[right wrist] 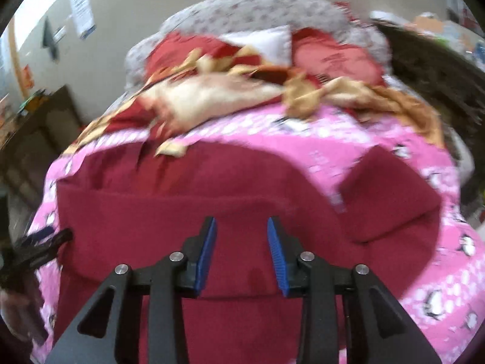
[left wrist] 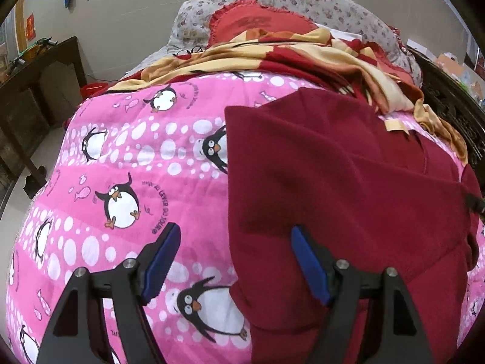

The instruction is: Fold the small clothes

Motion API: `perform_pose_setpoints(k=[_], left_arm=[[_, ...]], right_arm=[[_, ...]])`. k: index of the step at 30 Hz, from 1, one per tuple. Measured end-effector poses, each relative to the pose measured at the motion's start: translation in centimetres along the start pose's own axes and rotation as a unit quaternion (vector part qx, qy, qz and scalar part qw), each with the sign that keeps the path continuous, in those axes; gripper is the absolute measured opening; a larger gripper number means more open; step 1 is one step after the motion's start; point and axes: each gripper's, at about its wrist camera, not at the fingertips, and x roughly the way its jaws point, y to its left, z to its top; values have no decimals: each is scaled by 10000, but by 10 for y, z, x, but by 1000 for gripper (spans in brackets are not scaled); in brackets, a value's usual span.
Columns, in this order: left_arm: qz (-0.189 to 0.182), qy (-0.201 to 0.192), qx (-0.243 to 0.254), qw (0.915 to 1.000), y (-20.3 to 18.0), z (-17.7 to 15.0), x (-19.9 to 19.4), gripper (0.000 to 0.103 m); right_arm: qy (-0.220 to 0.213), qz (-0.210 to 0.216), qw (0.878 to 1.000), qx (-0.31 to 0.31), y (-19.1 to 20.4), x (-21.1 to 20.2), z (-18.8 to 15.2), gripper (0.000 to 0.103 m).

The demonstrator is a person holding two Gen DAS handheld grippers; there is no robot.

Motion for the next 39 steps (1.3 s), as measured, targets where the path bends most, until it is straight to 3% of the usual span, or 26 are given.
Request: perform_pose_setpoints(k=[6, 9, 14, 18, 25, 29, 32, 36, 39], left_arm=[[60, 98, -7, 9999, 2, 6, 10, 79], [89, 101, 1, 9999, 3, 11, 8, 79], [6, -214, -111, 9997, 6, 24, -6, 79], [114, -169, -144, 9997, 4, 33, 5, 79], [230, 172, -229, 9993, 7, 34, 41, 82], [211, 127, -182, 9995, 8, 33, 26, 81], [57, -12, -191, 9998, 8, 25, 5, 81], [-45, 10, -112, 9999, 0, 9, -6, 81], [32, 41, 96, 9999, -9, -4, -15, 81]], right_arm=[[487, -277, 9979, -333, 16, 50, -10, 43], [425, -314, 9978, -398, 18, 47, -6, 43], [214, -169, 9989, -380, 15, 16, -4, 43], [134, -227, 9991, -333, 9, 3, -8, 43], [546, -374, 9977, -121, -16, 33, -29, 42], [416, -127, 9990, 80, -25, 19, -25, 42], [239, -202, 9992, 245, -34, 5, -29, 43], [745, -192, 9968, 237, -41, 28, -42, 43], [470, 18, 9981, 406, -49, 7, -39, 43]])
